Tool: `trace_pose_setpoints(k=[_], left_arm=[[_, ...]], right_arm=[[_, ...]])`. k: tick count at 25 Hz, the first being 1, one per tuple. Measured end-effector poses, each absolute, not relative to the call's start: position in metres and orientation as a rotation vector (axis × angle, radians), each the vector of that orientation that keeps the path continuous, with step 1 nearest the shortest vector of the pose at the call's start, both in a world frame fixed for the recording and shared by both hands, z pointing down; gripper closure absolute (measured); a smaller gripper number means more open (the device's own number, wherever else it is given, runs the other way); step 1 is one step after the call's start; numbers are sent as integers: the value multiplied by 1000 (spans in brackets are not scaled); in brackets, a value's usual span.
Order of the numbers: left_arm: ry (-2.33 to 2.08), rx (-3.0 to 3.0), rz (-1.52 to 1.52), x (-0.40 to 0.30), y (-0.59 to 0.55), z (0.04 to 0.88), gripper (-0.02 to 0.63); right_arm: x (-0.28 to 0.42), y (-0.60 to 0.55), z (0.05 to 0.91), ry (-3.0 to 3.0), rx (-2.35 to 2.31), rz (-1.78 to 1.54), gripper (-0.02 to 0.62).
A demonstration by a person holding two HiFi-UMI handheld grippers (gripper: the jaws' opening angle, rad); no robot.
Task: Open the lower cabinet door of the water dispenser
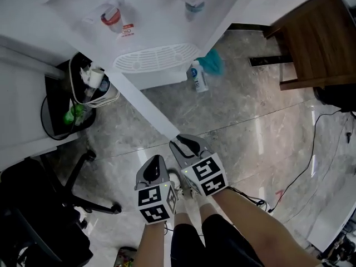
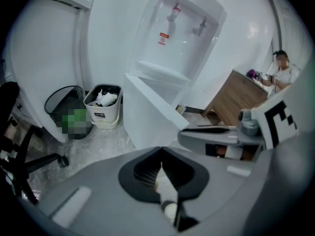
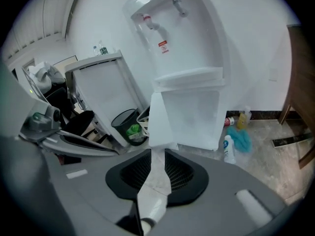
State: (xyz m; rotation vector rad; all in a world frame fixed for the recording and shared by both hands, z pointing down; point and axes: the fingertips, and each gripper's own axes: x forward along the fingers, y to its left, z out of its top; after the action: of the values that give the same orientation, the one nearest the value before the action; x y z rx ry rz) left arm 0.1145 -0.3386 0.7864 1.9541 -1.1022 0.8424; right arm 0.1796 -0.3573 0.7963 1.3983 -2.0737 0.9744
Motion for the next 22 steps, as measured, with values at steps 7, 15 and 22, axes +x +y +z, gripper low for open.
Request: trace_pose_setpoints(k=[7, 15, 22], left_arm=[[-1181, 1904, 857, 79, -333, 792, 598], [-1193, 1907, 836, 71, -333, 788, 598], [-1147, 1914, 823, 85, -321, 761, 600]], right_arm=[[131, -350, 798, -2086, 1368, 1032, 603], [124, -348, 797, -2081, 1356, 1021, 603], [143, -318, 768, -2031, 1382, 1069, 603]])
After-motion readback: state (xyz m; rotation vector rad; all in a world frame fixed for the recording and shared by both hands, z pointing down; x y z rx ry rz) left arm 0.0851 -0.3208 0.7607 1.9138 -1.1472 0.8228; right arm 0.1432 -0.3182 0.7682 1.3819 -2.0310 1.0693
